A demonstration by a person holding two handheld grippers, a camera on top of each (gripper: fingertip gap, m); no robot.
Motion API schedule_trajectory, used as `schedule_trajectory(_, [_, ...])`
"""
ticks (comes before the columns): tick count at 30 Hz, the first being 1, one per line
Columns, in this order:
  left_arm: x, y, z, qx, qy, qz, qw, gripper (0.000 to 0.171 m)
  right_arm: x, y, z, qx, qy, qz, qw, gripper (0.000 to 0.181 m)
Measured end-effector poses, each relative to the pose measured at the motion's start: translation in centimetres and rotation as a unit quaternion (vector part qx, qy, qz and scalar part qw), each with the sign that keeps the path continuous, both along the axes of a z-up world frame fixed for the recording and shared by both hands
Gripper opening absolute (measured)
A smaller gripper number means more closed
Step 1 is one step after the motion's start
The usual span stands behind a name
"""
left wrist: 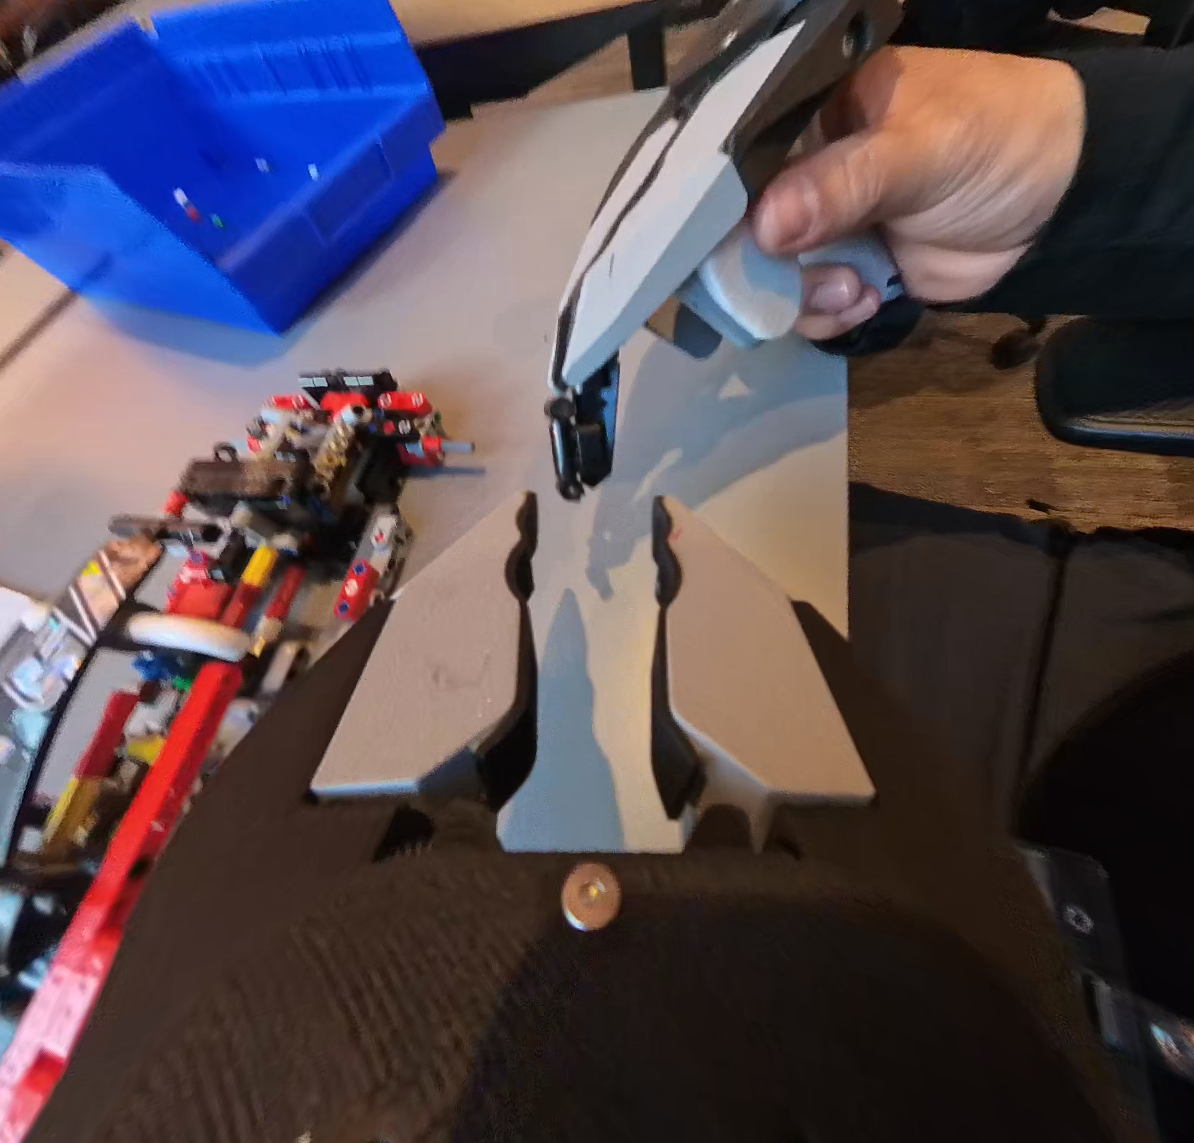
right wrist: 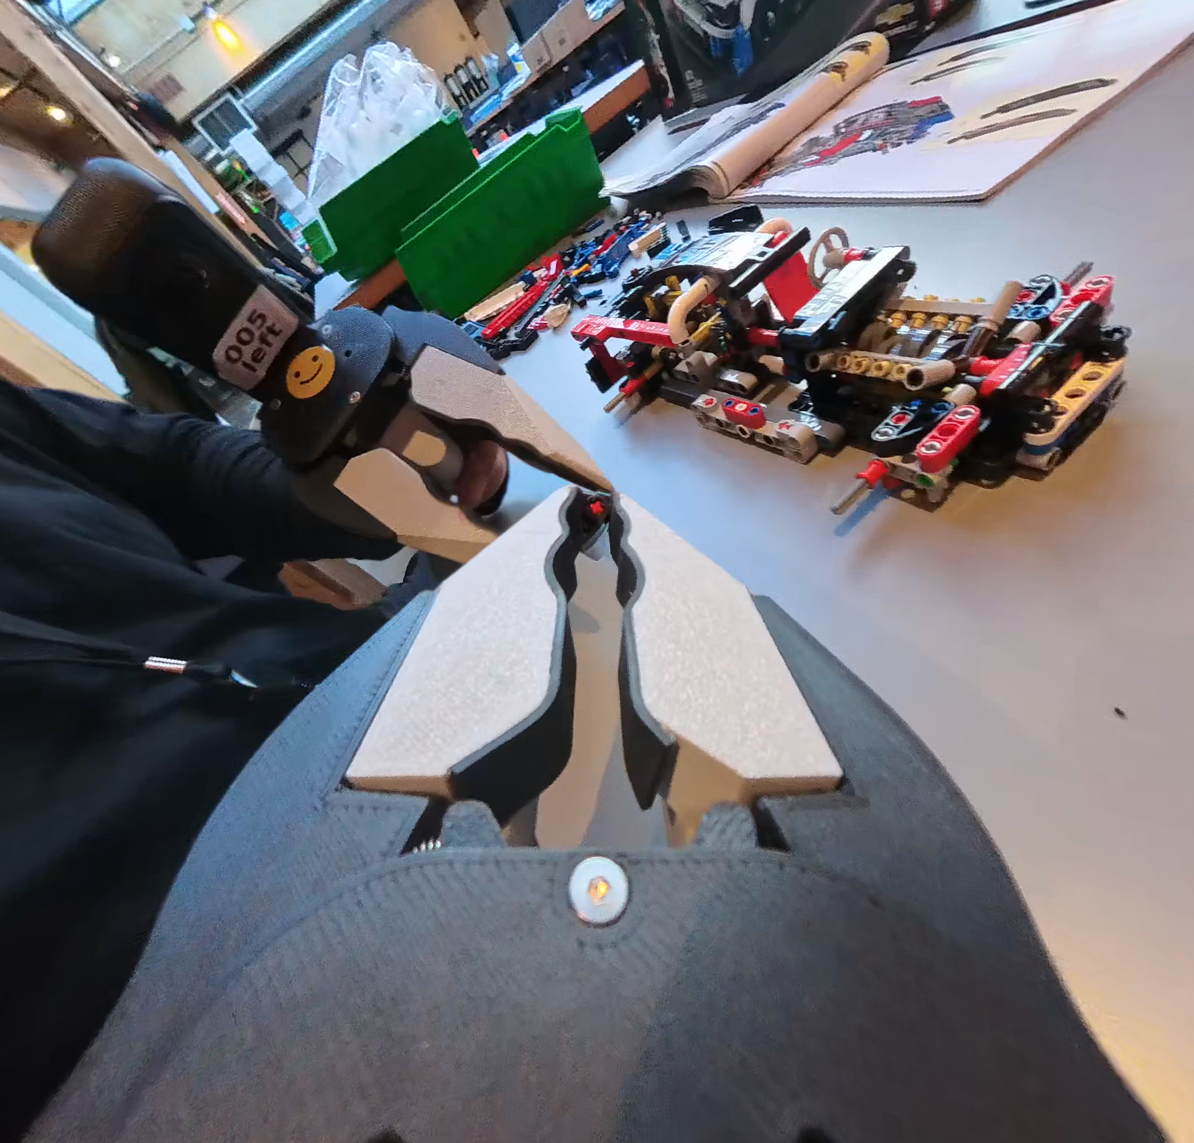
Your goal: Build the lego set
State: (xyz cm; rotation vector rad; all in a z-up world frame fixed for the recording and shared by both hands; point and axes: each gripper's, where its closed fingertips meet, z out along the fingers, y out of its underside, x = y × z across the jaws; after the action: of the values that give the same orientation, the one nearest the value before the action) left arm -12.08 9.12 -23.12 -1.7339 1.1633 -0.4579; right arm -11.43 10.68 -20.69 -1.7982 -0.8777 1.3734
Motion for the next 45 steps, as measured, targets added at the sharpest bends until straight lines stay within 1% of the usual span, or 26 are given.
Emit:
schedule_trajectory(2, [-1.3, -0.7, -0.4, -0.031, -0.006, 0.009, 0.999, 0.042, 0.2, 0.4, -0.4, -0.021, 0.0, -0.007, 1.0, 0.004])
schedule_trajectory(3, [-2.1, -1.0, -0.5, -0.039, -0.006, 0.014, 0.999, 0.043, 0.2, 0.5, -0.5, -0.035, 0.006, -0.008, 0.999, 0.004])
schedule_trajectory(5, [-4.3, -1.4, -0.9, -0.035, 0.007, 0.033, 0.999, 0.043, 0.3, 0.8, -0.7, -0.067, 0.017, -0.006, 0.998, 0.004])
schedule_trajectory(8, [-7.9, -1.7, -1.1, -0.008, 0.041, 0.064, 0.997, 0.043, 0.4, 0.9, -1.0, -0.109, 0.031, 0.007, 0.994, 0.004])
schedule_trajectory(10, [-10.2, -1.7, -0.5, 0.007, 0.049, 0.091, 0.995, 0.048, 0.5, 1.2, -1.0, -0.126, 0.039, 0.006, 0.991, 0.004])
schedule_trajectory(13, [-13.6, -1.2, 0.7, 0.004, 0.038, 0.144, 0.989, 0.071, 0.7, 1.5, -1.0, -0.137, 0.045, 0.0, 0.99, 0.004])
schedule_trajectory(15, [-15.8, -0.8, 1.4, 0.002, 0.026, 0.182, 0.983, 0.079, 0.7, 1.6, -1.1, -0.139, 0.045, -0.003, 0.989, 0.003])
schedule_trajectory(18, [-19.5, -0.2, 2.7, 0.02, 0.025, 0.24, 0.97, 0.084, 0.7, 1.7, -1.1, -0.14, 0.046, -0.006, 0.989, 0.003])
schedule_trajectory(20, [-21.6, 0.0, 2.9, 0.025, 0.02, 0.264, 0.964, 0.088, 0.8, 1.8, -1.0, -0.142, 0.051, -0.007, 0.989, 0.003])
schedule_trajectory(23, [-23.0, -0.4, 1.4, -0.003, 0.009, 0.258, 0.966, 0.096, 0.9, 1.9, -0.9, -0.149, 0.057, -0.009, 0.987, 0.003])
schedule_trajectory(26, [-23.1, -0.5, -0.7, -0.02, 0.021, 0.238, 0.971, 0.096, 0.6, 2.3, -0.8, -0.158, 0.065, -0.005, 0.985, 0.003])
schedule_trajectory(27, [-23.0, -0.6, -1.4, -0.022, 0.033, 0.23, 0.972, 0.096, 0.5, 2.5, -0.7, -0.16, 0.069, -0.003, 0.985, 0.003])
schedule_trajectory(29, [-22.6, -0.6, -1.9, -0.026, 0.053, 0.214, 0.975, 0.094, 0.2, 2.9, -0.5, -0.161, 0.077, -0.001, 0.984, 0.003])
schedule_trajectory(31, [-22.4, -0.5, -2.0, -0.011, 0.066, 0.211, 0.975, 0.078, -0.1, 3.2, -0.2, -0.154, 0.086, 0.001, 0.984, 0.003])
schedule_trajectory(34, [-22.0, -0.5, -2.1, 0.01, 0.088, 0.203, 0.975, 0.073, -0.5, 3.5, 0.2, -0.15, 0.099, 0.007, 0.984, 0.003])
schedule_trajectory(41, [-20.8, 0.2, -1.2, 0.049, 0.078, 0.177, 0.98, 0.059, -0.6, 4.9, 0.6, -0.146, 0.12, -0.016, 0.982, 0.003])
schedule_trajectory(42, [-20.7, 0.2, -1.2, 0.06, 0.085, 0.173, 0.979, 0.055, -0.8, 5.1, 0.6, -0.147, 0.119, -0.019, 0.982, 0.003])
schedule_trajectory(45, [-19.8, 0.2, -0.6, 0.123, 0.114, 0.156, 0.974, 0.035, -1.8, 5.5, 0.4, -0.152, 0.114, -0.02, 0.982, 0.003])
